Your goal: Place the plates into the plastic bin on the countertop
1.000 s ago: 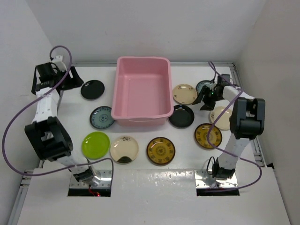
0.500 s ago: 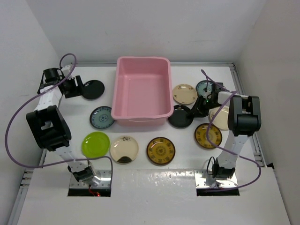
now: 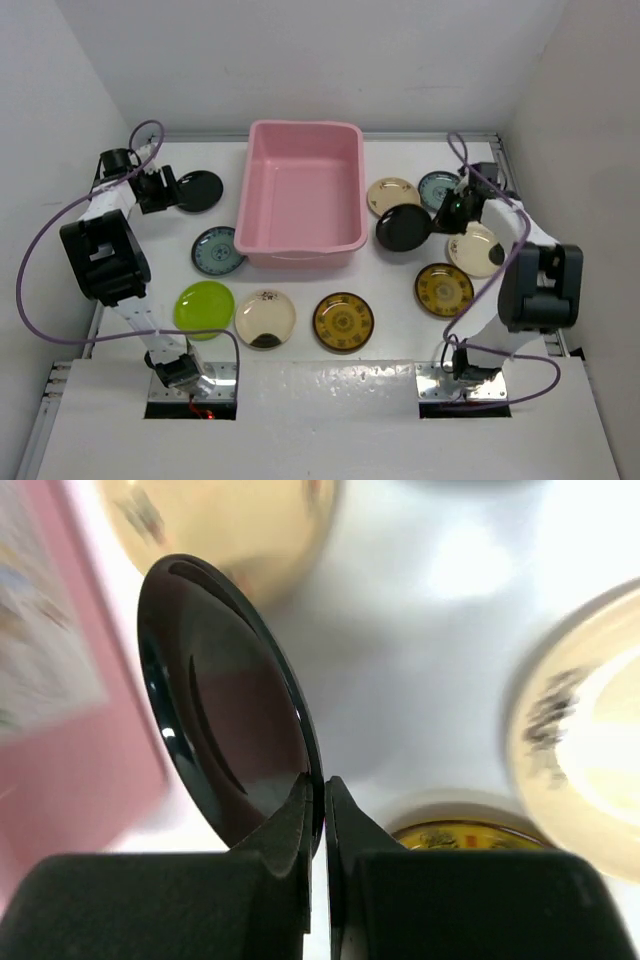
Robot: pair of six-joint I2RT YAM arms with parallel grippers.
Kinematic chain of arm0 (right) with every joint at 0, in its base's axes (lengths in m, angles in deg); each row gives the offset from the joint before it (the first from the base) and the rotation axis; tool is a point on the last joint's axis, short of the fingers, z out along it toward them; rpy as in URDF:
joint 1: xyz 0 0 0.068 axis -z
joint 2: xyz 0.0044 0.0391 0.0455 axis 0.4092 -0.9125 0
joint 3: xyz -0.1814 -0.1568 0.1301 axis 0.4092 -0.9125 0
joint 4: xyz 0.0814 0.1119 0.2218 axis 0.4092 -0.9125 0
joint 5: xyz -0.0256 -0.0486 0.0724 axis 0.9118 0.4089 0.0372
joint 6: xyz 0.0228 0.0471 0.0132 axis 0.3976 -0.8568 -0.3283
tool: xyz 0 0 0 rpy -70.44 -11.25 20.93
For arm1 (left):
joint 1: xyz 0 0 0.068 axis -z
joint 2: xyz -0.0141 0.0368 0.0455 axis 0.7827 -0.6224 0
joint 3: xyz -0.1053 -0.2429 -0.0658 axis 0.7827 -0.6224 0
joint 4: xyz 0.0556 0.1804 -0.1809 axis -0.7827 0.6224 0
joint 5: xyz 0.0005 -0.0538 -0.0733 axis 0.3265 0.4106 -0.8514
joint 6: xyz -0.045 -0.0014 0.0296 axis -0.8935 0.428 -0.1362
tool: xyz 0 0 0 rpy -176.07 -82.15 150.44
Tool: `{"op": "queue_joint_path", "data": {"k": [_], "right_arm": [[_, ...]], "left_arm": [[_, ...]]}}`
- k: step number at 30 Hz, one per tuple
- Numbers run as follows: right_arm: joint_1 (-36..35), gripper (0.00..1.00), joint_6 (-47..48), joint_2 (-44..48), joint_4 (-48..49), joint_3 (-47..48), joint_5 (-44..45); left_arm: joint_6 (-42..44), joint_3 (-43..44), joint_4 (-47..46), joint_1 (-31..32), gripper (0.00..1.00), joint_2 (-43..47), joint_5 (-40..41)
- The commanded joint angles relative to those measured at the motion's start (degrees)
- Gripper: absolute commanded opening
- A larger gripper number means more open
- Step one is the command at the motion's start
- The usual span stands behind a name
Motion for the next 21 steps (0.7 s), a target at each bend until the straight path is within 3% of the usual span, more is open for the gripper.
{"op": "queue_joint_path", "data": {"k": [1, 5, 8, 12, 13, 16, 21], "right_arm": [[-2.0, 0.00, -3.7, 9.2, 0.6, 6.9, 12.6], [-8.5, 0.00, -5.0, 10.7, 3.8, 15.9, 21.0], [-14.9, 0.00, -6.5, 7.1, 8.0, 22.5, 20.1], [-22.6, 0.00, -9.6, -6.4, 10.0, 31.4, 11.1], [-23.9, 0.00, -10.1, -13.5, 8.5, 37.9, 10.7], [-28.4, 0.00, -11.7, -23.3, 6.9, 46.2, 9.0], [-31.0, 0.00, -13.8, -32.7, 7.3, 53.2, 7.1]], "left_arm": [[-3.3, 3.4, -3.5, 0.0, 0.67, -2.6, 3.1], [-6.3, 5.4, -5.8, 0.0, 0.64, -6.7, 3.9], [-8.4, 8.0, -5.8, -0.7, 0.60, -9.9, 2.5], [-10.8, 11.3, -6.8, -0.7, 0.60, -15.2, 1.2], [-11.4, 12.0, -7.4, -0.7, 0.60, -17.1, 1.2], [-13.9, 14.2, -8.1, -0.7, 0.61, -19.7, -0.4], [-16.7, 15.9, -9.9, -0.7, 0.60, -24.0, -1.3]]}}
